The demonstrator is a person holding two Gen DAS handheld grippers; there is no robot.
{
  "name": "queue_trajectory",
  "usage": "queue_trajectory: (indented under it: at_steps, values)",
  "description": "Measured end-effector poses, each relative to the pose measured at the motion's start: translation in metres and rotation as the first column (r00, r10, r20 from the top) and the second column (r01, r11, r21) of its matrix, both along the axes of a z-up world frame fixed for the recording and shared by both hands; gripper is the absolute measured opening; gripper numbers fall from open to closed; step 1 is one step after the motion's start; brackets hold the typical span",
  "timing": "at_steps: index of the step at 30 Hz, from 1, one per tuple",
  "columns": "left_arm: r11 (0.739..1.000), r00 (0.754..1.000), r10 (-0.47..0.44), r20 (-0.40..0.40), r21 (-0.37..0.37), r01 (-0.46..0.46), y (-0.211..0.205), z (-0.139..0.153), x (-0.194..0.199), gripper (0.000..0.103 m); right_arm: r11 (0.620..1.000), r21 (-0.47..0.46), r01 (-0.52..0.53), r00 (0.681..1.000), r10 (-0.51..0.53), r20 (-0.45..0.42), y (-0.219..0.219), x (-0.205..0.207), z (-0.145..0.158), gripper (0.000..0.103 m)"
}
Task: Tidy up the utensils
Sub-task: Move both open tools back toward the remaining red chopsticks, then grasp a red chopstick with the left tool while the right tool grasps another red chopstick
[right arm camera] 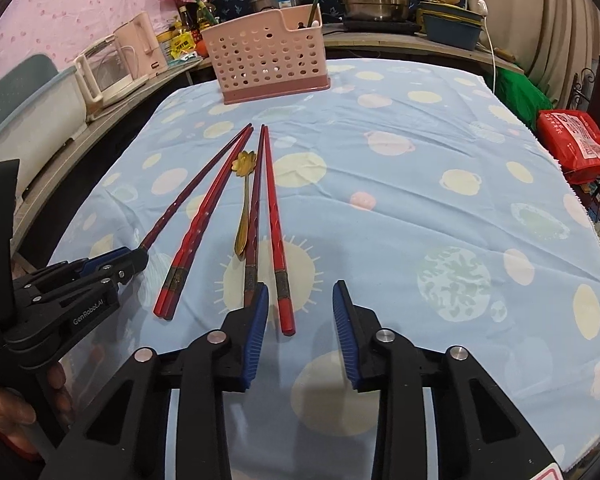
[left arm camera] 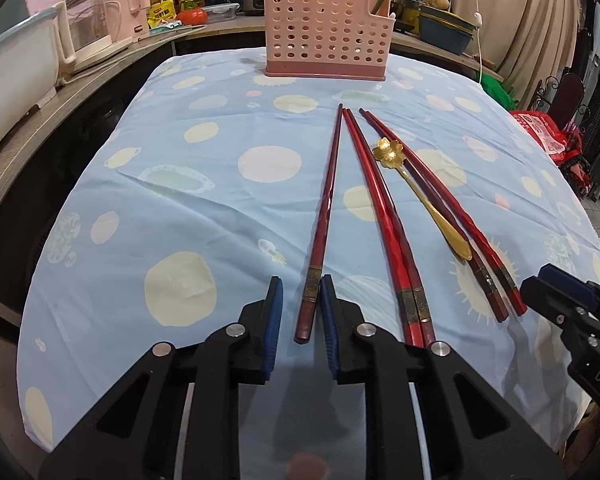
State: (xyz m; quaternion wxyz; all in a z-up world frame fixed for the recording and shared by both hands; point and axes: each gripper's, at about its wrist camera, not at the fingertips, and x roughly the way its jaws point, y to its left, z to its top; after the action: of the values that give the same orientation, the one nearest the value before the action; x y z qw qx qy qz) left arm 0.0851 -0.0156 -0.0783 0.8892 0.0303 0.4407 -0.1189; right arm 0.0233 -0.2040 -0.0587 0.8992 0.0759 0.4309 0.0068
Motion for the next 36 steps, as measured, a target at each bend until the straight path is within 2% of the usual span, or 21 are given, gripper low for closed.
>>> queue_trajectory:
  at_steps: [13,20,29,36]
  values:
    - [0.998,1.000,-0.002,-0.018,-0.064,0.001,0.008,0.000,0.003,0.018,1.000,-0.013,-0.018,1.000,0.018,-0.021,0.007,0.012,-0.011,0.017]
    - [0.996,1.000,0.001,-0.027,-0.087,-0.003,0.012,0.000,0.004,0.013,0.999,-0.028,-0.023,1.000,0.023,-0.018,0.008,0.012,-0.011,0.009]
    - [0.993,0.999,-0.004,-0.054,-0.120,-0.003,0.017,0.001,0.002,0.007,1.000,-0.007,-0.029,0.999,0.028,-0.016,0.008,0.005,-0.008,0.007]
    - [0.991,0.997,-0.003,-0.077,-0.132,-0.007,0.022,0.007,-0.009,0.007,1.000,0.016,-0.014,1.000,0.014,0.028,0.002,-0.011,0.012,0.007]
